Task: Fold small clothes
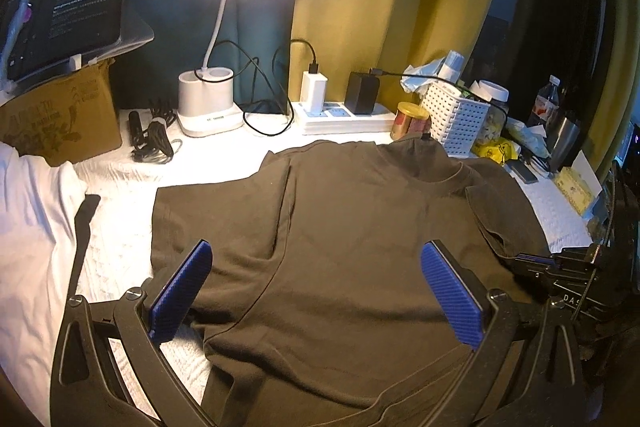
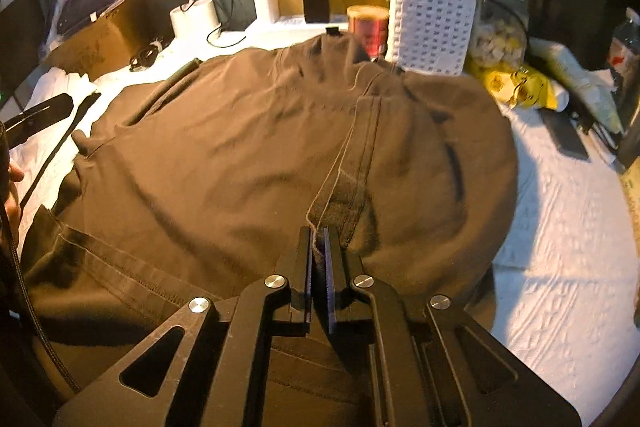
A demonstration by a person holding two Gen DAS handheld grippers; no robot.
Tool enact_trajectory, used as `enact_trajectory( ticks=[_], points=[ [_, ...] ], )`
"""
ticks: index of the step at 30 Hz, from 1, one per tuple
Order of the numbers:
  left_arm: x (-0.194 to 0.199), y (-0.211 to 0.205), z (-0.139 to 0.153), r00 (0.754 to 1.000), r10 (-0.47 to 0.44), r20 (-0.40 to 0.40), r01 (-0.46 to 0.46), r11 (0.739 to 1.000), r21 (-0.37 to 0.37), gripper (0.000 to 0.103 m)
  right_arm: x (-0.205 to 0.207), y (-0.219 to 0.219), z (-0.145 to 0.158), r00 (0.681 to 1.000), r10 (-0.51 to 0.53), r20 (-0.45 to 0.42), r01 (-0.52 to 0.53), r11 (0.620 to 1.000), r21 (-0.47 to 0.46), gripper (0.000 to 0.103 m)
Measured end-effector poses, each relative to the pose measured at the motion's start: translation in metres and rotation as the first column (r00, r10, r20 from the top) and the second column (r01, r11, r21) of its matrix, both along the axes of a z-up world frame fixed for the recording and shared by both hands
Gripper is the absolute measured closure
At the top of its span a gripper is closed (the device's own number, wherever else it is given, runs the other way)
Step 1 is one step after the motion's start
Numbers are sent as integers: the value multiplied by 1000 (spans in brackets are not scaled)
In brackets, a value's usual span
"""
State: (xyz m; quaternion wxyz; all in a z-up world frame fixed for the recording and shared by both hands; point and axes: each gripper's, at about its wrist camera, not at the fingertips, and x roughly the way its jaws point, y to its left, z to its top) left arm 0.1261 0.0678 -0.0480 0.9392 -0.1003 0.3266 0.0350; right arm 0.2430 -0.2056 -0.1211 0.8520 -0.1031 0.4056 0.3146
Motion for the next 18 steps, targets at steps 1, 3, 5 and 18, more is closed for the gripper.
enact_trajectory(
  ticks=[1, 3, 5, 18],
  points=[
    [0, 0, -1, 1000, -2, -4, 2, 1000, 1, 1, 1, 1, -2, 1000, 11, -15, -11, 1000, -6, 84],
    [1, -1, -2, 1000, -7, -10, 7, 1000, 2, 1, -1, -1, -3, 999, 29, -33, -29, 1000, -10, 58],
    [1, -3, -1, 1000, -10, -11, 11, 1000, 7, 1, -6, -5, 4, 999, 39, -18, -39, 999, 4, 52],
    [10, -20, 0, 999, -34, -29, 35, 999, 40, 1, 26, -63, 9, 991, -135, -11, 134, 990, -52, 52]
  ],
)
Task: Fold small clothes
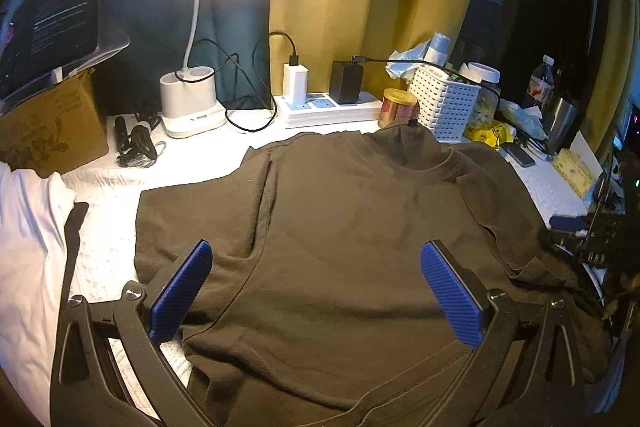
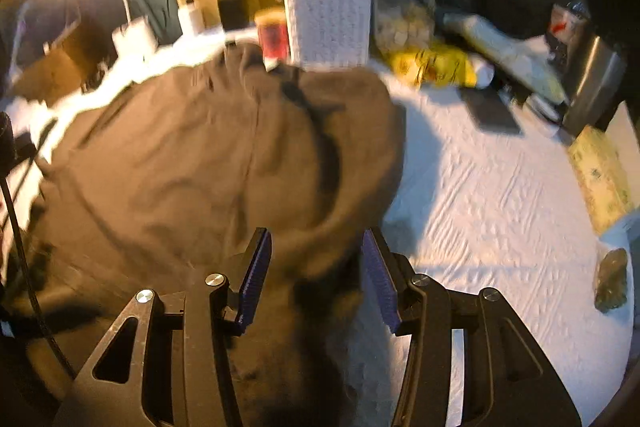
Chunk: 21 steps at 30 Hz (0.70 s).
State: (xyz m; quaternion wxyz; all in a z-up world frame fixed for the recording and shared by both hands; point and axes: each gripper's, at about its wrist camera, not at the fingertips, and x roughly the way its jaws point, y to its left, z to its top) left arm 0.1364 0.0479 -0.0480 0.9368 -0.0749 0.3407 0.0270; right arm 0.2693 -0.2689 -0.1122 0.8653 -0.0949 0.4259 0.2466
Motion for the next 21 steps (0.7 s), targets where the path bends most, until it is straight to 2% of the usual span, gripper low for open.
enact_trajectory(
  ticks=[2, 3, 4, 7, 15, 17, 19, 20, 21],
  points=[
    [3, -2, 0, 1000, 2, -4, -2, 1000, 1, 1, -4, 5, -9, 999, 40, -20, -41, 999, -6, 47],
    [4, -3, 0, 1000, 2, -5, -2, 1000, 3, 1, -7, 9, -12, 998, 63, -14, -63, 998, -11, 35],
    [5, -4, 0, 1000, 2, -6, -2, 1000, 4, 1, -9, 11, -13, 997, 82, -8, -82, 997, -10, 33],
    [8, -8, -1, 1000, -6, -12, 7, 1000, 16, 1, -1, 5, -7, 998, 69, 11, -70, 997, 22, 33],
    [18, -7, -5, 1000, 12, -29, -11, 999, 32, 1, 67, -30, 3, 995, -96, 15, 95, 992, 87, 33],
    [22, -5, -7, 999, 22, -39, -21, 999, 36, 1, 84, -32, -1, 996, -92, -10, 92, 990, 110, 36],
    [26, -5, -9, 998, 30, -48, -28, 999, 40, 1, 98, -31, -7, 996, -74, -41, 79, 988, 132, 49],
    [27, -4, -10, 998, 32, -52, -30, 999, 41, 1, 105, -30, -10, 996, -67, -61, 75, 987, 141, 53],
    [29, -4, -11, 998, 33, -55, -31, 999, 43, 1, 113, -28, -15, 994, -56, -92, 70, 986, 155, 65]
  ],
)
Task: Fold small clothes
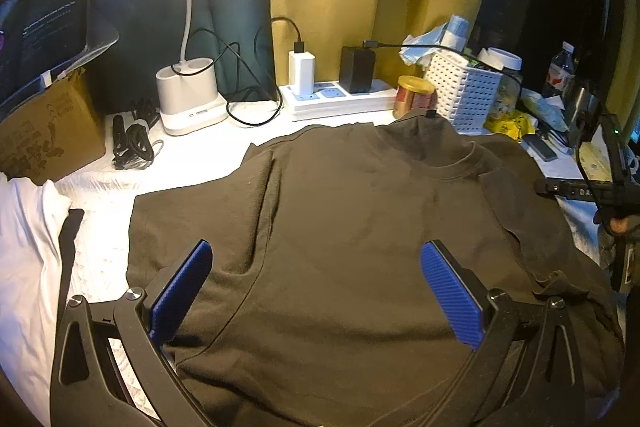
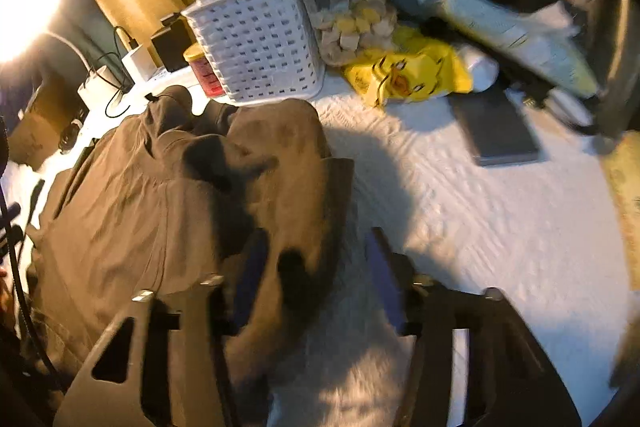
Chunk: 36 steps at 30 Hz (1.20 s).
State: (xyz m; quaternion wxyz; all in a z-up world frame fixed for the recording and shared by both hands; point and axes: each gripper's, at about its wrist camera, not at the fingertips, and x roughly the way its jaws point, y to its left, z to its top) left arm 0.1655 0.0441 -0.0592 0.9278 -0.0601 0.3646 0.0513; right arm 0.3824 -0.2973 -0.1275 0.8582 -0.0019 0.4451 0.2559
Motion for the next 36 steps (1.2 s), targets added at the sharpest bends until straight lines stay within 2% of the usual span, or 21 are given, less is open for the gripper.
enact_trajectory(
  ticks=[1, 2, 3, 5, 7, 10, 12, 18, 19, 21, 22, 23, 28, 36],
  points=[
    [2, 0, -1, 1000, 2, -3, -2, 1000, 0, 1, 4, 1, -2, 1000, 5, -8, -4, 1000, 10, 74],
    [4, 1, -2, 1000, 5, -5, -5, 1000, 0, 1, 6, 1, -1, 1000, 6, 3, -6, 1000, 18, 94],
    [6, 2, -3, 1000, 6, -7, -6, 1000, 0, 1, 9, 2, -1, 1000, 29, -4, -28, 999, 32, 94],
    [9, 3, -4, 1000, 10, -8, -10, 1000, 0, 1, 10, 4, 6, 998, 39, 45, -39, 999, 13, 94],
    [13, 5, -4, 1000, 12, -9, -12, 1000, 0, 1, 14, 0, 17, 994, 17, 113, -13, 999, -33, 95],
    [16, 6, -6, 1000, 9, -13, -9, 1000, 1, 1, 26, -14, 31, 986, -28, 163, 37, 998, -56, 95],
    [17, 6, -7, 1000, 7, -16, -7, 1000, 3, 1, 33, -17, 31, 989, -7, 149, 16, 998, -57, 95],
    [16, 10, -8, 1000, 15, -20, -15, 1000, 5, 1, 32, 2, 11, 987, -7, 158, 32, 986, -161, 94],
    [14, 14, -7, 1000, 22, -19, -21, 1000, 6, 1, 31, 2, 11, 987, -13, 163, 41, 985, -168, 93],
    [12, 19, -6, 999, 32, -17, -32, 999, 7, 1, 27, 5, 13, 986, -15, 164, 44, 984, -172, 73],
    [11, 21, -6, 999, 37, -15, -37, 999, 6, 1, 21, 6, 16, 985, -17, 172, 47, 985, -169, 52],
    [9, 25, -5, 999, 43, -12, -43, 999, 4, 1, 14, 7, 19, 983, -16, 183, 47, 985, -168, 42],
    [2, 34, -3, 999, 47, 5, -47, 999, -10, 1, -29, 9, 29, 979, 8, 206, 37, 977, -211, 41],
    [-14, 44, -4, 999, 34, 17, -34, 999, -23, 1, -90, 17, 7, 988, 84, 133, -37, 946, -323, 41]
  ],
)
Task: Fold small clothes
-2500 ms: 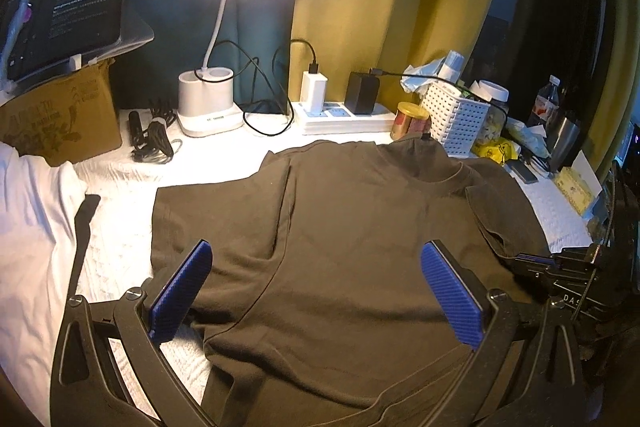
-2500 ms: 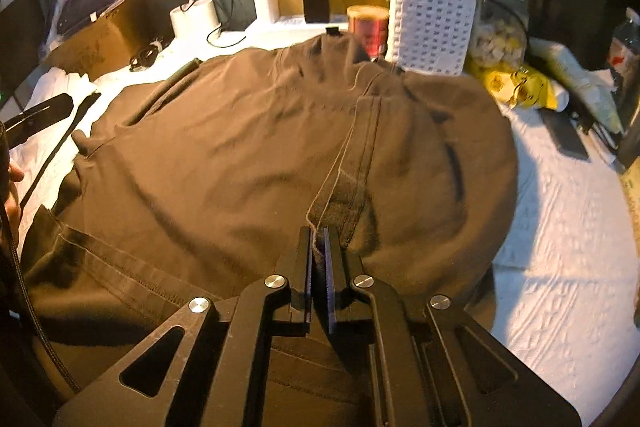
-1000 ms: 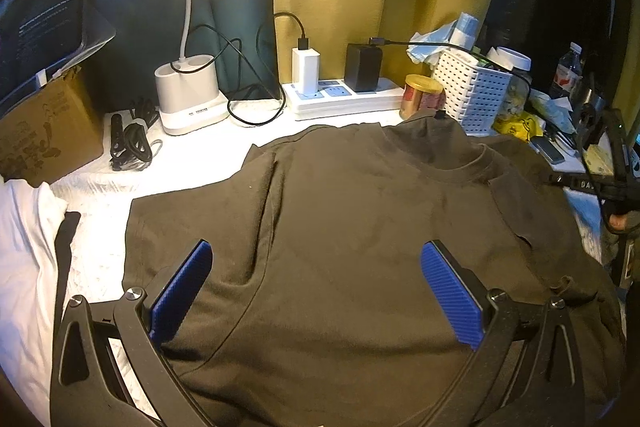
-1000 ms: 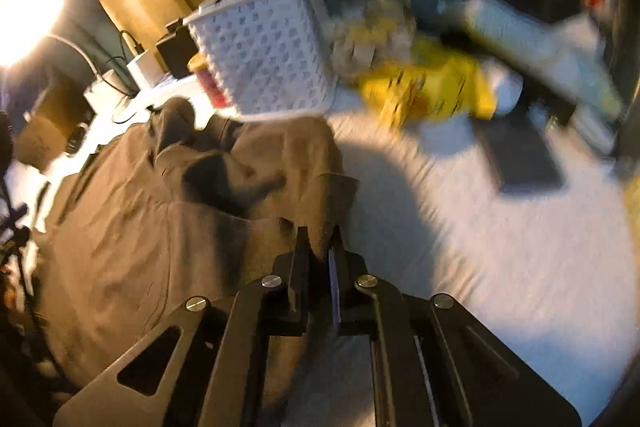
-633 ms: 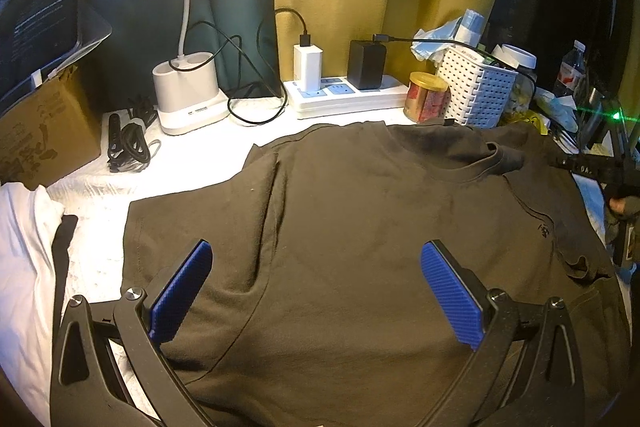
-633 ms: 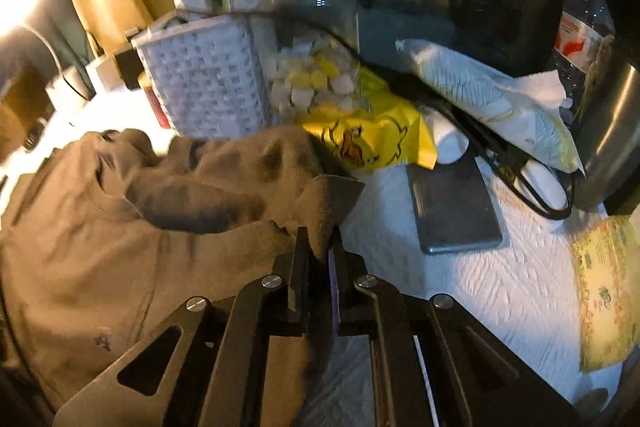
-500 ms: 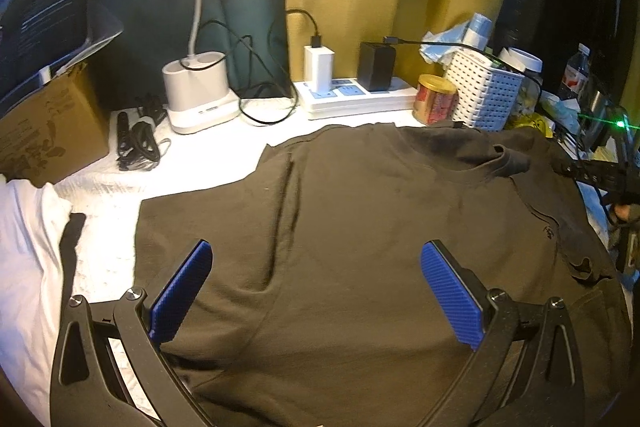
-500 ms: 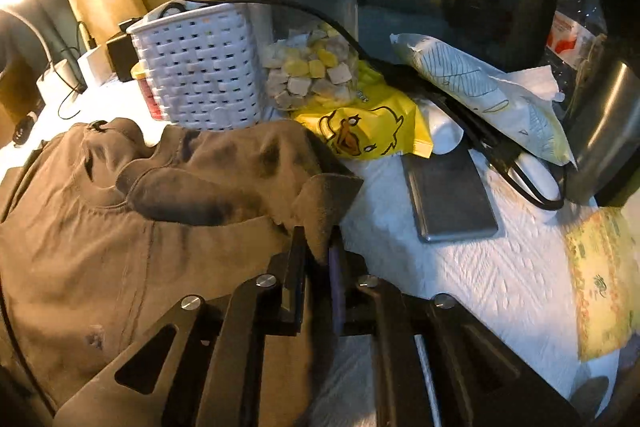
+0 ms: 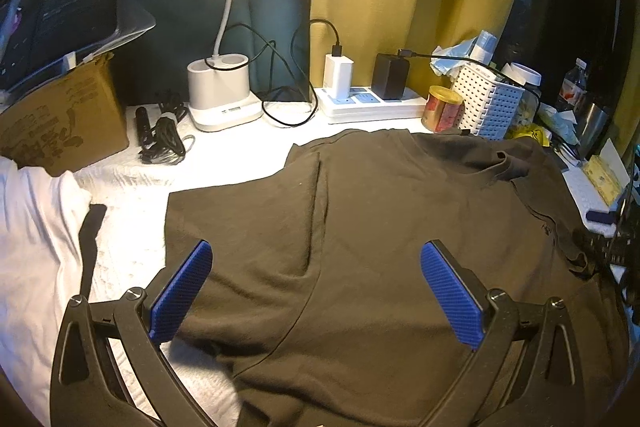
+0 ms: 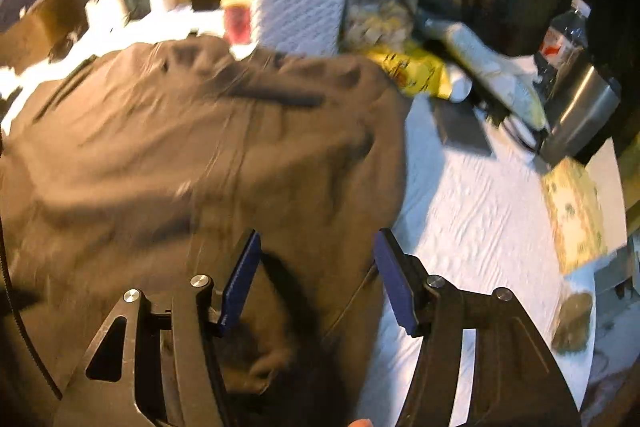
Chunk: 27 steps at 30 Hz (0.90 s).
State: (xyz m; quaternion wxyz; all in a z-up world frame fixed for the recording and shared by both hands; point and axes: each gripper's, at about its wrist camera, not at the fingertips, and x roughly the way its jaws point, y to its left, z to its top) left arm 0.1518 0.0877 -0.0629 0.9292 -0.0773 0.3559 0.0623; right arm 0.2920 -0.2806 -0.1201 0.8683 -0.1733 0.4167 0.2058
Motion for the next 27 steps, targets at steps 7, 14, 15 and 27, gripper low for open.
enact_trajectory(
  ticks=[7, 14, 15, 27],
  points=[
    [-13, 24, -3, 1000, 14, -2, -14, 1000, 8, 1, -28, 4, -4, 999, -48, 12, 48, 999, -12, 41],
    [-7, 69, -12, 999, 22, -31, -22, 1000, -17, 1, -40, 5, 24, 990, -123, 75, 116, 989, 89, 41],
    [-4, 74, -14, 999, 20, -37, -21, 1000, -23, 2, -43, 8, 26, 989, -127, 77, 119, 988, 100, 41],
    [44, 92, -51, 982, -80, -171, 81, 997, -4, 14, -43, 26, 33, 984, -164, 67, 153, 977, 148, 41]
  ],
)
